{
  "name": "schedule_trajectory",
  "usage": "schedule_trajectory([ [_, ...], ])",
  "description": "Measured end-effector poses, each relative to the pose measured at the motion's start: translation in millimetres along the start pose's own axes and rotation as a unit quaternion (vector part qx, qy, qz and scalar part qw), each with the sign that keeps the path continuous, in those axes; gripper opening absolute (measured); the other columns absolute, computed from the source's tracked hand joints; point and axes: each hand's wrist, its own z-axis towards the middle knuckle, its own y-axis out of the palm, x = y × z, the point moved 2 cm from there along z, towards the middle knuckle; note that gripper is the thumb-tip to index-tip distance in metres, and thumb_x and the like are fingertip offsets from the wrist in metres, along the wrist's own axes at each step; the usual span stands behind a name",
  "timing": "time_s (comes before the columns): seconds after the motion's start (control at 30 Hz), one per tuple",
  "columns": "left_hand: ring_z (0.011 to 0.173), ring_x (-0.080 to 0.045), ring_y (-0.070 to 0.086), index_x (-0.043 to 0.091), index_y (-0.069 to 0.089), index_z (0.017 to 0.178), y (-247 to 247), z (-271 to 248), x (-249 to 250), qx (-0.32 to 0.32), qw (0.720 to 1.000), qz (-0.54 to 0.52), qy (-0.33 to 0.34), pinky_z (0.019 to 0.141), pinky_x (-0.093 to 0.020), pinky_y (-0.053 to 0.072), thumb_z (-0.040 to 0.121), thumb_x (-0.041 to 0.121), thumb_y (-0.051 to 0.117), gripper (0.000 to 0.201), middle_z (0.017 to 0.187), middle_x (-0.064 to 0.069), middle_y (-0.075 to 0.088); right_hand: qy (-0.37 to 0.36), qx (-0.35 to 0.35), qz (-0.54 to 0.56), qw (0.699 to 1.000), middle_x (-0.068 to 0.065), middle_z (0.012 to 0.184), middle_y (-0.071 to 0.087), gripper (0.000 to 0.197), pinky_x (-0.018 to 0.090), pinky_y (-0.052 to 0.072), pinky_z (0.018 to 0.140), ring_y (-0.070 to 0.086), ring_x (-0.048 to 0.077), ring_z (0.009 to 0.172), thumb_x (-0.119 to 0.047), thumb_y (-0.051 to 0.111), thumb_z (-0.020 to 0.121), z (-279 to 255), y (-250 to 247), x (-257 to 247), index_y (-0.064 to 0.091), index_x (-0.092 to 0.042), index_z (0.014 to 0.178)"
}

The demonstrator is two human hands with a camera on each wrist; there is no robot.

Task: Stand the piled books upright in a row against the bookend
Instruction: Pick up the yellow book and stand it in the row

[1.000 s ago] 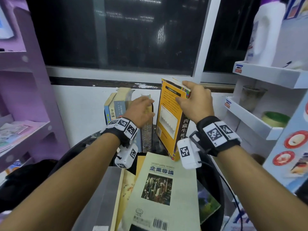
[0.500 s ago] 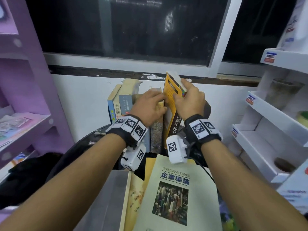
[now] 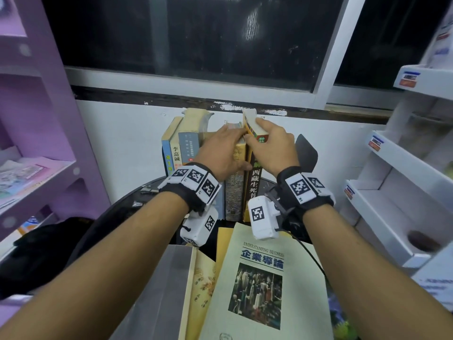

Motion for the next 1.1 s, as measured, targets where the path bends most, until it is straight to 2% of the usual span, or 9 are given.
schedule_trajectory([
  [0.1, 0.14, -0.025, 0.029, 0.019, 0.035, 0.144, -1, 0, -3, -0.01, 1.0, -0.001, -0.006, 0.112, -0.046, 0.031, 0.07, 0.045, 0.077, 0.089, 0.146, -0.005, 0.043, -0.024, -0.061, 0.004, 0.998, 0.005, 0.122, 0.064, 0.052, 0.037, 0.044, 0.101, 0.054, 0.024, 0.117, -0.036, 0.061, 0.089, -2, -6, -4, 0.048, -0.03, 0.139],
  [0.17, 0.141, -0.026, 0.028, 0.019, 0.037, 0.143, -2, 1, -4, -0.015, 1.0, -0.001, 0.0, 0.112, -0.045, 0.03, 0.07, 0.044, 0.078, 0.087, 0.146, -0.004, 0.045, -0.039, -0.112, 0.006, 0.993, 0.001, 0.115, 0.064, 0.055, 0.038, 0.051, 0.094, 0.06, 0.019, 0.107, -0.027, 0.066, 0.087, -5, -10, -5, 0.047, -0.033, 0.139],
  [0.23, 0.142, -0.027, 0.025, 0.019, 0.035, 0.144, -3, 0, -3, -0.021, 1.0, 0.0, 0.004, 0.113, -0.046, 0.028, 0.071, 0.044, 0.077, 0.087, 0.147, -0.004, 0.042, -0.05, -0.142, 0.002, 0.989, 0.002, 0.117, 0.063, 0.063, 0.04, 0.054, 0.089, 0.062, 0.017, 0.105, -0.018, 0.07, 0.085, -6, -13, -3, 0.044, -0.034, 0.14],
  [0.4, 0.141, -0.026, 0.027, 0.019, 0.037, 0.143, -3, -1, -1, -0.017, 1.0, 0.002, 0.01, 0.113, -0.049, 0.028, 0.074, 0.042, 0.076, 0.083, 0.147, -0.003, 0.043, -0.061, -0.115, 0.057, 0.99, 0.003, 0.119, 0.064, 0.064, 0.041, 0.057, 0.086, 0.064, 0.014, 0.104, -0.007, 0.074, 0.08, -5, -12, 1, 0.052, -0.028, 0.136],
  [0.5, 0.143, -0.027, 0.025, 0.019, 0.037, 0.143, -2, 0, 1, -0.015, 1.0, 0.004, 0.011, 0.114, -0.047, 0.027, 0.074, 0.04, 0.075, 0.081, 0.147, -0.003, 0.043, -0.064, -0.099, 0.078, 0.99, 0.004, 0.116, 0.067, 0.061, 0.043, 0.057, 0.085, 0.066, 0.014, 0.102, -0.006, 0.075, 0.079, -4, -11, 4, 0.056, -0.027, 0.133],
  [0.67, 0.143, -0.028, 0.025, 0.02, 0.039, 0.142, 0, 1, -1, -0.019, 1.0, 0.004, 0.003, 0.111, -0.053, 0.029, 0.072, 0.044, 0.076, 0.083, 0.147, -0.002, 0.043, -0.076, -0.081, 0.095, 0.989, 0.003, 0.114, 0.068, 0.059, 0.042, 0.058, 0.083, 0.066, 0.013, 0.101, -0.004, 0.076, 0.078, -5, -9, 6, 0.059, -0.024, 0.13],
  [0.87, 0.137, -0.027, 0.034, 0.02, 0.041, 0.139, 0, -1, -1, -0.005, 1.0, 0.0, 0.0, 0.108, -0.051, 0.034, 0.07, 0.043, 0.077, 0.081, 0.141, -0.005, 0.049, -0.094, -0.055, 0.098, 0.989, 0.001, 0.114, 0.068, 0.056, 0.029, 0.055, 0.089, 0.065, 0.009, 0.103, -0.004, 0.075, 0.078, -10, -7, 8, 0.061, -0.024, 0.129],
  [1.0, 0.13, -0.026, 0.041, 0.02, 0.044, 0.136, -1, -1, 0, -0.003, 1.0, -0.011, -0.008, 0.103, -0.047, 0.039, 0.067, 0.041, 0.081, 0.081, 0.133, -0.006, 0.053, -0.1, -0.074, 0.094, 0.988, 0.002, 0.11, 0.069, 0.064, 0.029, 0.058, 0.083, 0.068, 0.011, 0.095, -0.002, 0.078, 0.074, -11, -8, 11, 0.059, -0.027, 0.13],
  [1.1, 0.132, -0.027, 0.04, 0.02, 0.042, 0.137, 1, -1, 0, -0.001, 1.0, -0.007, -0.011, 0.103, -0.051, 0.039, 0.066, 0.04, 0.082, 0.084, 0.133, -0.006, 0.053, -0.105, -0.102, 0.09, 0.985, 0.001, 0.107, 0.069, 0.077, 0.025, 0.058, 0.08, 0.07, 0.008, 0.088, 0.003, 0.081, 0.066, -13, -10, 14, 0.057, -0.029, 0.132],
])
